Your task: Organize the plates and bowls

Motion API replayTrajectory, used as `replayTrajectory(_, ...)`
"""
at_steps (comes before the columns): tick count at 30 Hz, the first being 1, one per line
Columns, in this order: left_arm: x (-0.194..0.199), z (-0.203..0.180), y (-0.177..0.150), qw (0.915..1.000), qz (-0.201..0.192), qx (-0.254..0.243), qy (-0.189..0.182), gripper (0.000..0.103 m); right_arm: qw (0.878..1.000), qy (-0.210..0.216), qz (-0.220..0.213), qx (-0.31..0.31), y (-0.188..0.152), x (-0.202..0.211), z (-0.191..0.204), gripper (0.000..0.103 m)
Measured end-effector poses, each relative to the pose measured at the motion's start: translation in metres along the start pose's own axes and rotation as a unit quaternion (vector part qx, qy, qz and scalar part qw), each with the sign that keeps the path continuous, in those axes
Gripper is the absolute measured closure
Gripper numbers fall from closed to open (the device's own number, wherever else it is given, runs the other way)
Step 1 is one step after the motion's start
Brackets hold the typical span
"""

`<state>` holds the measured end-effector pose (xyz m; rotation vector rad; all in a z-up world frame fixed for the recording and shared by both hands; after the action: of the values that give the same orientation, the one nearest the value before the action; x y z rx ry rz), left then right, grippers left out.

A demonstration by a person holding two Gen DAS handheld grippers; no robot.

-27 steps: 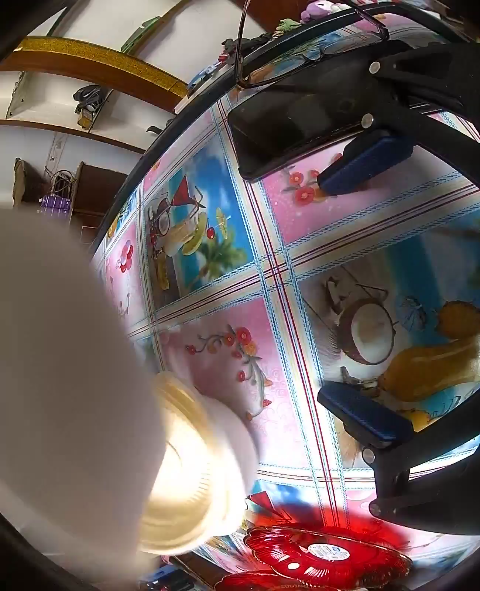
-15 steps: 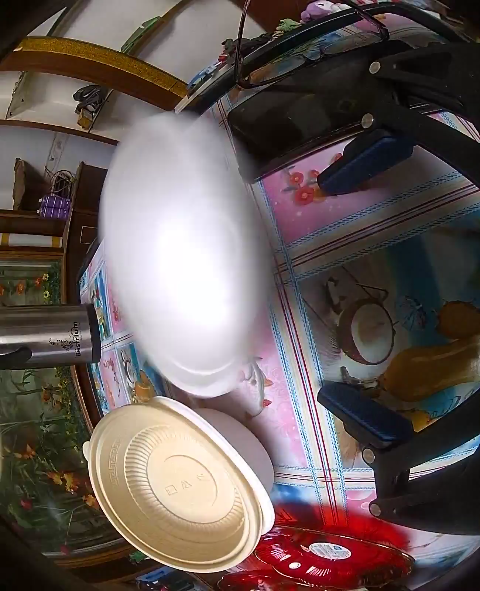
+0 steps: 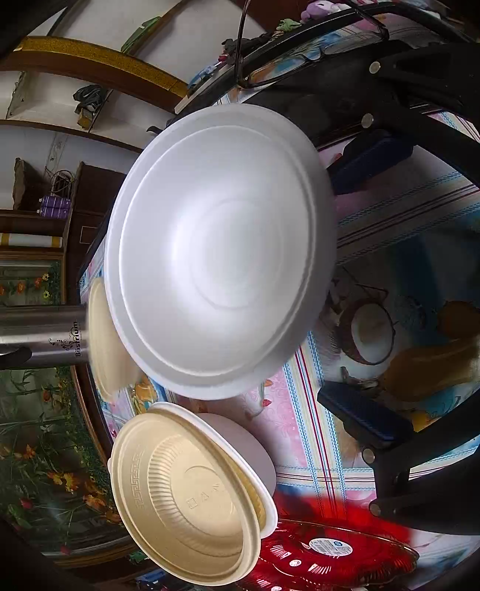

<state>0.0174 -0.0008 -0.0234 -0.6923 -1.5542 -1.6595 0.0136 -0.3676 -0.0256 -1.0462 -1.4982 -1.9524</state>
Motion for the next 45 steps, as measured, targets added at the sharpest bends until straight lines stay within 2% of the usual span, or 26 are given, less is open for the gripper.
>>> replayTrajectory(12,-0.001,-0.002,0.000,1.0000,0.000,0.000,0.000,0.000,1.000,0.000,0.000,0.000,0.000,0.001,-0.003,0.000)
replayTrajectory(16,0.000,-0.003,-0.001,0.9988,0.005,0.038,0.030,0.000,1.000,-0.019,-0.004,-0.022,-0.002,0.003,0.003,0.000)
replayTrajectory(24,0.000,-0.003,-0.003,0.9971,0.008,0.061,0.044,0.000,1.000,-0.018,-0.004,-0.025,-0.003,0.004,0.002,0.000)
replayTrajectory(27,0.001,-0.004,-0.006,0.9960,0.011,0.070,0.053,0.000,1.000,-0.004,0.007,-0.008,-0.006,0.005,0.003,0.000)
replayTrajectory(32,0.003,-0.002,-0.008,0.9986,0.018,0.040,0.030,0.000,0.995,0.054,0.033,0.073,-0.014,0.009,0.015,0.000)
replayTrajectory(37,0.004,0.000,-0.008,0.9986,0.023,0.038,0.029,0.000,0.994,0.064,0.035,0.086,-0.016,0.010,0.017,0.000)
replayTrajectory(41,0.011,-0.005,-0.014,0.9991,0.035,0.024,0.005,0.000,0.992,0.075,0.041,0.097,-0.021,0.013,0.023,0.000)
replayTrajectory(42,0.018,-0.007,-0.017,0.9993,0.032,0.020,-0.010,0.000,0.991,0.082,0.042,0.099,-0.022,0.015,0.024,0.000)
replayTrajectory(45,0.037,-0.012,-0.024,0.9999,0.007,0.006,-0.013,0.000,0.990,0.085,0.034,0.109,-0.028,0.028,0.025,0.000)
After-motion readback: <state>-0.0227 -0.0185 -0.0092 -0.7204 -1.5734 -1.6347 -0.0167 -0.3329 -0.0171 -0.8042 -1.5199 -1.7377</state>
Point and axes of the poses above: each gripper's, at about its wrist camera, not at the fingertips, and x roughly against the way its jaws point, z to its left, y to its top, the point moved 3 cm from there along -x, roughly the way its jaws point, and after that the axes turned 9 degrees about y, right-handed, at the moved point
